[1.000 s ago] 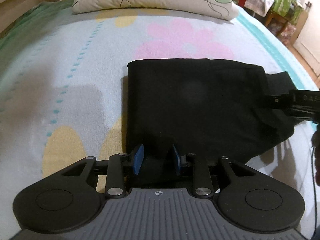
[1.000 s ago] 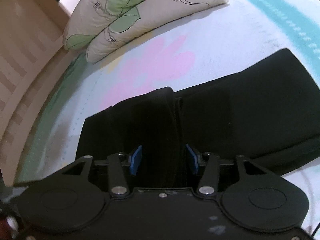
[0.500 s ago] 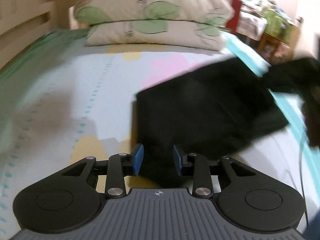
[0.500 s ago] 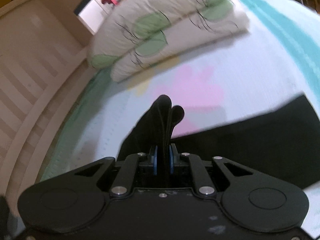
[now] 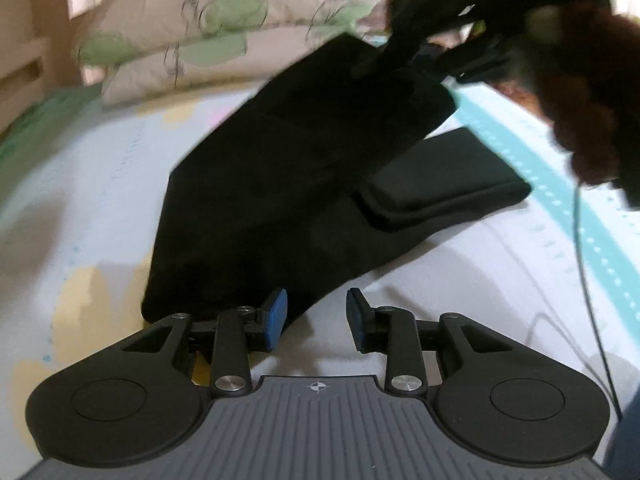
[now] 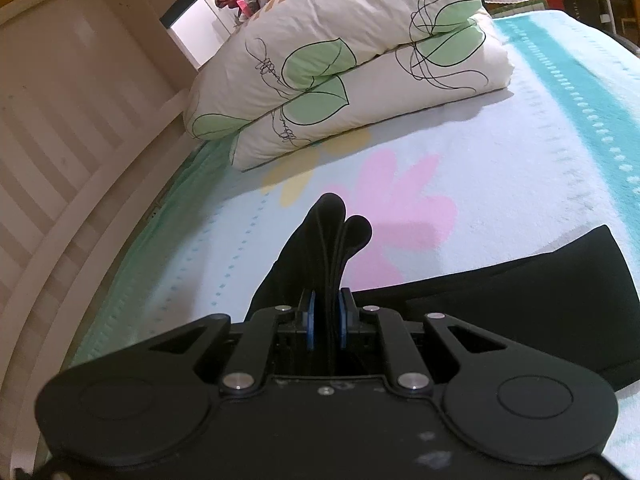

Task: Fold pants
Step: 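Lift the held edge with the right gripper, fold it over, then open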

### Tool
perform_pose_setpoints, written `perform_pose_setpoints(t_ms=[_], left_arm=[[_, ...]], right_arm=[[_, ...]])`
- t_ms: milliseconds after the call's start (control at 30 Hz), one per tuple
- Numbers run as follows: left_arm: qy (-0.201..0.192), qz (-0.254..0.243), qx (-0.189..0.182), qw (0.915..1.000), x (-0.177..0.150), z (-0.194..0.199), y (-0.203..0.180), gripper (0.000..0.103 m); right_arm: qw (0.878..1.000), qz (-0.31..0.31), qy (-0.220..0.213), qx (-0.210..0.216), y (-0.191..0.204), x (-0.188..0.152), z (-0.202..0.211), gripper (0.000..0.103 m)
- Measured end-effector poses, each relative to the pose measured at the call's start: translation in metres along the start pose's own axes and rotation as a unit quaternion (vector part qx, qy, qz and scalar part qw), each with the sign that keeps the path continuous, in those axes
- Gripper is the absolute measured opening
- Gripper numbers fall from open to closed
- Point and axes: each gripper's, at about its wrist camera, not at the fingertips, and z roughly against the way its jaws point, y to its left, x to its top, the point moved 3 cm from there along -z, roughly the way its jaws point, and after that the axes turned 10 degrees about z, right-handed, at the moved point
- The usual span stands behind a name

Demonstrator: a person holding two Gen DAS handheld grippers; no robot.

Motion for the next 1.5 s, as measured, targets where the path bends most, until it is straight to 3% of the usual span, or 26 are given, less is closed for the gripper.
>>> perform_pose_setpoints(t_ms=[133, 300, 533, 700, 867, 1067, 1233, 1333, 1400, 1500], left_arm=[[0.072, 0.040, 0.012, 0.9965, -0.014, -0.029, 0.022, 0.031], [0.072, 0.086, -0.015, 0.9936, -0.016, -0.024, 0.038, 0.031], [0.070, 0.080, -0.002, 0.9944, -0.016, -0.023, 0.035, 0.031], [0.075, 0.066, 0.003, 0.9950, -0.014, -0.021, 0.026, 0.032], [0.082, 0.059, -0.002, 0.9949, -0.010, -0.004, 0.030, 0.032], [0.053, 0.029, -0.006, 0.9982, 0.021, 0.015, 0.025, 0.032], [0.039, 0.049, -0.009, 0.9980, 0.061, 0.000, 0.016, 0.032], [0.048, 0.063, -0.005, 0.9969, 0.077, -0.018, 0.012, 0.032], [0.065, 0.075, -0.010, 0.9950, 0.084, -0.033, 0.009, 0.032], [0.078, 0.084, -0.007, 0.9934, 0.094, -0.050, 0.005, 0.032]], right_arm=[[1.000, 0.007, -0.006, 0.000, 0.002, 0.004, 0.001, 0.012], [0.999, 0.008, -0.036, -0.015, -0.011, 0.020, 0.021, 0.012], [0.995, -0.004, -0.051, -0.091, -0.069, 0.025, 0.054, 0.012], [0.988, -0.033, 0.002, -0.151, -0.123, -0.006, 0.042, 0.012], [0.983, -0.040, 0.031, -0.177, -0.148, -0.036, 0.020, 0.012], [0.982, 0.001, 0.029, -0.188, -0.146, -0.039, 0.012, 0.013], [0.979, 0.037, 0.030, -0.200, -0.145, -0.036, 0.008, 0.013], [0.976, 0.047, 0.029, -0.209, -0.143, -0.038, 0.009, 0.016], [0.975, 0.037, 0.028, -0.219, -0.145, -0.038, 0.010, 0.025], [0.961, 0.050, -0.002, -0.271, -0.134, -0.033, 0.022, 0.027]])
